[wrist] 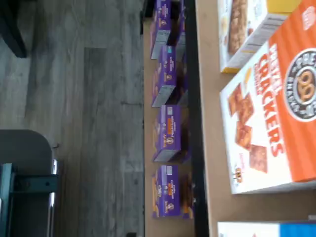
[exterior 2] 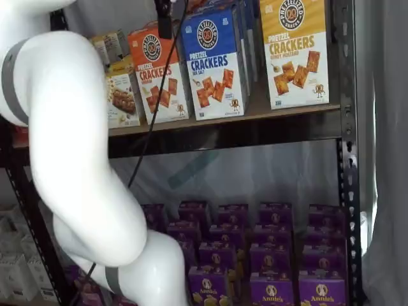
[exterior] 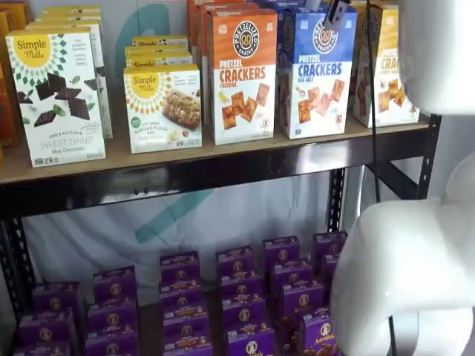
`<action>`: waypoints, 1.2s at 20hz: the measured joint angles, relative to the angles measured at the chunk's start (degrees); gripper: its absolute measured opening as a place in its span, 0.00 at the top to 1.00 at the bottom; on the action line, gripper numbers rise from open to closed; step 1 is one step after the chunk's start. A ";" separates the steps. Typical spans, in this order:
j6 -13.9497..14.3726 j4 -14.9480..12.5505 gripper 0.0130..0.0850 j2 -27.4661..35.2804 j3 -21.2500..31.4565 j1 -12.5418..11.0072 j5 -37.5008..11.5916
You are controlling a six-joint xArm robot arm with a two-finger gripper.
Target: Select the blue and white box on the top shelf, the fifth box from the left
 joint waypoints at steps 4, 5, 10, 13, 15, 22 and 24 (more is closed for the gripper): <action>0.59 0.69 0.00 2.20 -3.31 -0.05 -0.17; 0.67 0.95 0.00 2.35 -3.39 -0.08 -0.81; 0.53 1.91 0.00 2.40 -1.79 -0.09 -5.83; 0.03 1.85 0.00 1.95 0.20 0.09 -9.53; -0.40 1.60 0.00 1.59 1.76 0.26 -12.09; -1.88 1.11 0.00 2.23 4.32 0.32 -17.96; -2.27 0.92 0.00 3.02 3.93 0.17 -18.44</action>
